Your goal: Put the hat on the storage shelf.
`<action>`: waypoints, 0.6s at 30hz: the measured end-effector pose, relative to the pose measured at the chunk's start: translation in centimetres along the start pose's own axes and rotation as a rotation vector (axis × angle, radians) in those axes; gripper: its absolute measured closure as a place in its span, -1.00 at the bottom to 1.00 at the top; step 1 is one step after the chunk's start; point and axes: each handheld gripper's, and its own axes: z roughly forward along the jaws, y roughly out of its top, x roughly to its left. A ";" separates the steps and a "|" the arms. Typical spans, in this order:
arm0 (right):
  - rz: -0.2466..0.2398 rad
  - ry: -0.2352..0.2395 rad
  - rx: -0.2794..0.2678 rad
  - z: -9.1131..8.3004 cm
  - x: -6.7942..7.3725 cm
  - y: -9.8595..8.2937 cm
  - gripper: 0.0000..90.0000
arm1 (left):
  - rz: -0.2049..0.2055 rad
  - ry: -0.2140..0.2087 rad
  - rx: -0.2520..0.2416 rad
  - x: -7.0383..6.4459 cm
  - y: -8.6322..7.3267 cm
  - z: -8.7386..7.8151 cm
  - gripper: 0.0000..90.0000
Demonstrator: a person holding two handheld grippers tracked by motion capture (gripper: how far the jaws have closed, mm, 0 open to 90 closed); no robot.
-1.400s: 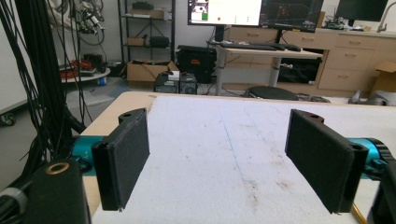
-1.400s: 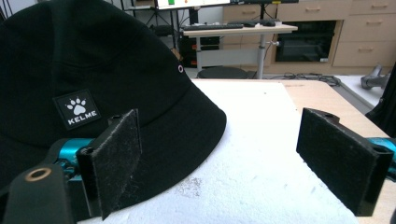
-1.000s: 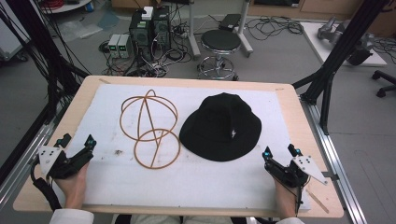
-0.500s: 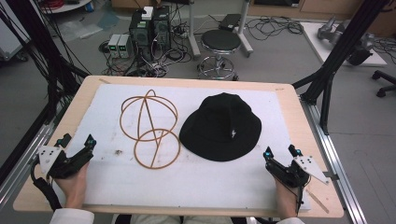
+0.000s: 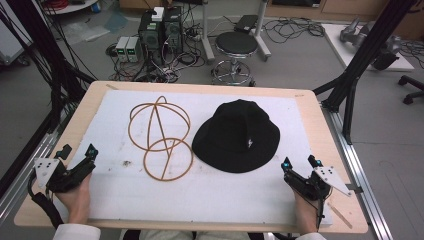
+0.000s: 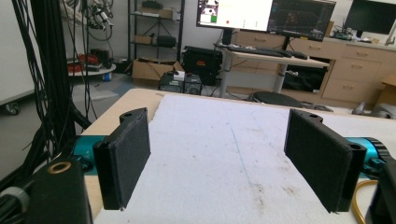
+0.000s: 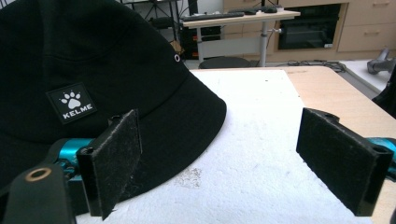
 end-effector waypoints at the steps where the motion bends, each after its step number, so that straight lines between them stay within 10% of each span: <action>1: 0.004 -0.003 -0.003 0.0 0.0 0.0 -0.70 | -0.001 0.001 0.000 0.0 0.0 0.0 -0.49; 18: 0.027 -0.011 -0.001 -0.1 -0.3 0.0 -0.70 | -0.002 -0.002 -0.001 0.0 0.0 0.0 -0.49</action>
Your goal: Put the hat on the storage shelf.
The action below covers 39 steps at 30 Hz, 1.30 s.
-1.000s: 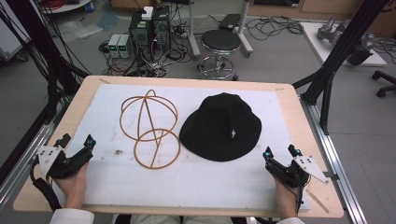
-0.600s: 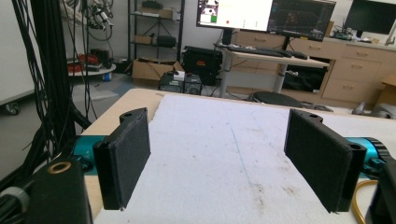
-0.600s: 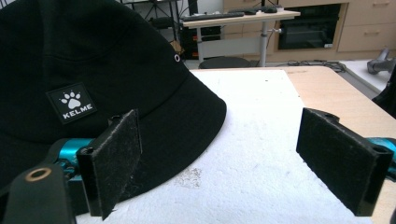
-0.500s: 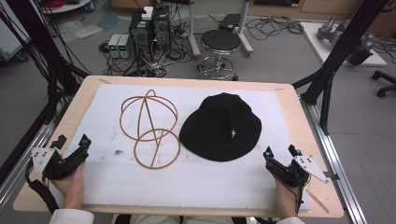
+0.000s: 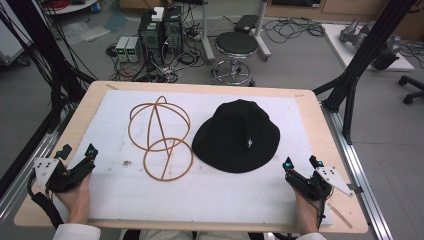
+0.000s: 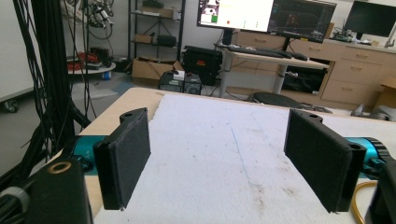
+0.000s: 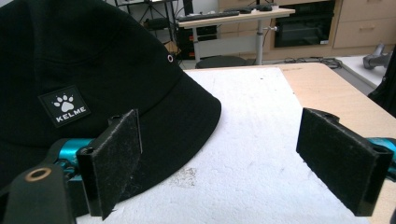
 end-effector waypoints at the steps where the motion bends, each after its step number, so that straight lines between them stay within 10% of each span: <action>1: -0.001 -0.001 0.002 0.0 0.0 0.0 -0.70 | 0.000 0.001 0.000 0.0 0.0 0.0 -0.49; 39: -0.022 0.002 0.007 -0.1 0.1 0.0 -0.70 | -0.005 -0.016 0.009 -0.2 -0.1 0.3 -0.48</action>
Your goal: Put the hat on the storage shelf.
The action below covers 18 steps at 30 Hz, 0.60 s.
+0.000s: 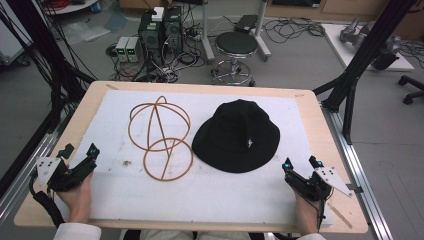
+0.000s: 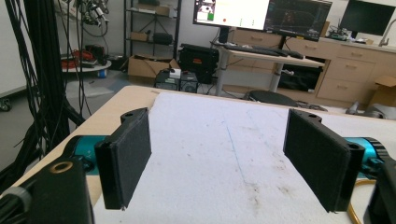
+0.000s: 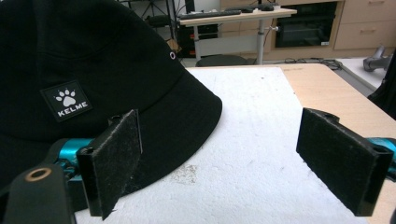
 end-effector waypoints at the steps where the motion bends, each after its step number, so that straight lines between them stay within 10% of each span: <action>1: -0.001 0.000 0.001 0.0 0.0 0.0 -0.70 | 0.000 -0.001 0.001 0.0 0.0 0.0 -0.48; 18: -0.004 -0.001 0.003 -0.1 -0.1 0.0 -0.70 | 0.000 -0.005 0.003 -0.1 0.0 0.1 -0.48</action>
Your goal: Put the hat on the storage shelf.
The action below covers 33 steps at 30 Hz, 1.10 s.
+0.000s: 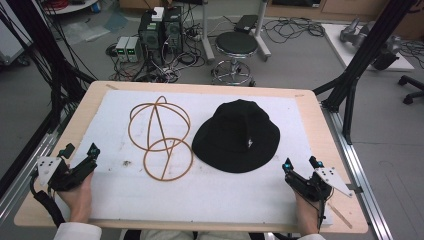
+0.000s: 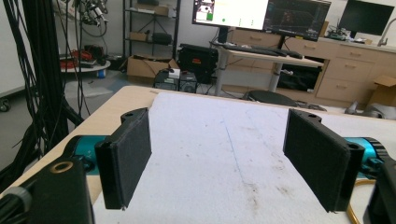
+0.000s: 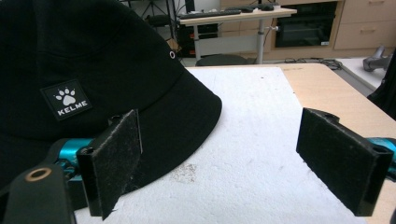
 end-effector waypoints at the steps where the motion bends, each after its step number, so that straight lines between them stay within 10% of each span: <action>1: 0.000 0.000 0.000 0.0 0.0 0.0 -0.70 | 0.000 -0.001 0.000 0.0 0.0 0.0 -0.48; 33: -0.021 -0.007 -0.004 0.0 0.2 0.1 -0.70 | 0.001 0.001 -0.003 0.0 0.0 0.0 -0.47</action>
